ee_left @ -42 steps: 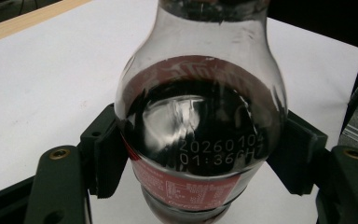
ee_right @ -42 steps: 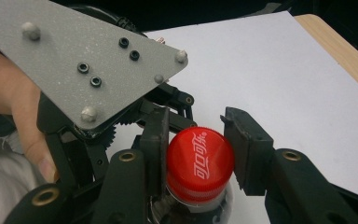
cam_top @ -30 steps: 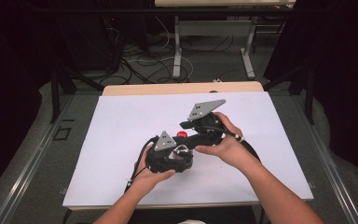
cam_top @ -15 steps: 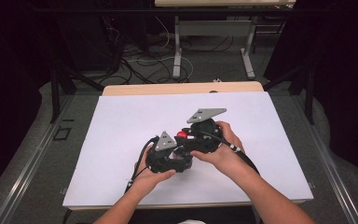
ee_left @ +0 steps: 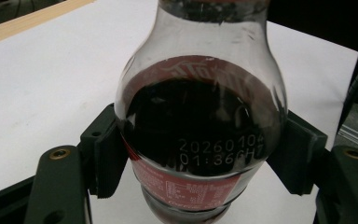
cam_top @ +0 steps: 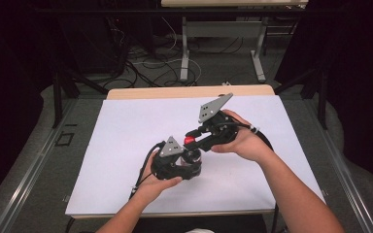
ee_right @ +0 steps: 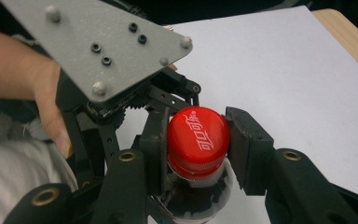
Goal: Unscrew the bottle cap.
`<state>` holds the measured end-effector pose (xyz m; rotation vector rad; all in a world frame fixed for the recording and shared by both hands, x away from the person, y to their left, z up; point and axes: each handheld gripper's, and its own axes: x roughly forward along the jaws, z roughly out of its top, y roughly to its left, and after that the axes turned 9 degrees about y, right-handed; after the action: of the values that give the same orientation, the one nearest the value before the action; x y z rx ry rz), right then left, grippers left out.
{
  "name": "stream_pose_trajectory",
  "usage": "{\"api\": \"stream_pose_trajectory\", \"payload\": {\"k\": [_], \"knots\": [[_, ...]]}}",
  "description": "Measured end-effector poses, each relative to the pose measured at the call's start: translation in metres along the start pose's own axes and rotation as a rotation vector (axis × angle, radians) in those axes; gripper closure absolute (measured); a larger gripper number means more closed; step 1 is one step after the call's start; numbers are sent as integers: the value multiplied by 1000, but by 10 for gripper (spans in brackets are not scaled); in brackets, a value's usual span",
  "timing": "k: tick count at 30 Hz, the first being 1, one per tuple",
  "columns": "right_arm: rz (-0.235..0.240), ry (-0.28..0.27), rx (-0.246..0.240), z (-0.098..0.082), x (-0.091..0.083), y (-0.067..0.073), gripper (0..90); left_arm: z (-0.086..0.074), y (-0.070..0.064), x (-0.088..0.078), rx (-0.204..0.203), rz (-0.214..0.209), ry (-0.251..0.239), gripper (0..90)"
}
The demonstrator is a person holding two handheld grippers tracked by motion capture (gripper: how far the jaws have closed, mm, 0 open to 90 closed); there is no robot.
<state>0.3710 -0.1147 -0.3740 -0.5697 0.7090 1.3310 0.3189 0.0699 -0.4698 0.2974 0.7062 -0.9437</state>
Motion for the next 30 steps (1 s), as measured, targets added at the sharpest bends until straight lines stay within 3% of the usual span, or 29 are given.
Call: {"api": "stream_pose_trajectory", "payload": {"k": [3,5,7,10,13,18,19,21,22,30], "knots": [[18,8,-7,1,-2,-1,615,1,-1,-1,5,-7,4,305],[11,18,-43,3,-3,2,615,0,-1,-1,13,4,-5,305],[-1,-9,-58,3,-6,2,616,0,0,1,6,-2,3,305],[-39,-11,-21,4,-10,5,614,-1,-1,3,6,3,3,305],[-54,-18,-18,3,-11,9,615,-1,-2,4,9,5,10,305],[-122,-75,39,-4,-21,13,614,-1,1,3,-1,16,8,304],[-132,-71,46,-6,-23,14,614,-1,0,4,-18,13,-1,303],[-148,-53,59,-12,-23,16,614,-1,2,4,-16,23,9,303],[-158,-53,72,-14,-23,18,614,-1,3,3,-24,8,17,303],[-191,-47,122,-36,-21,17,614,5,11,0,-48,35,6,303]]}}
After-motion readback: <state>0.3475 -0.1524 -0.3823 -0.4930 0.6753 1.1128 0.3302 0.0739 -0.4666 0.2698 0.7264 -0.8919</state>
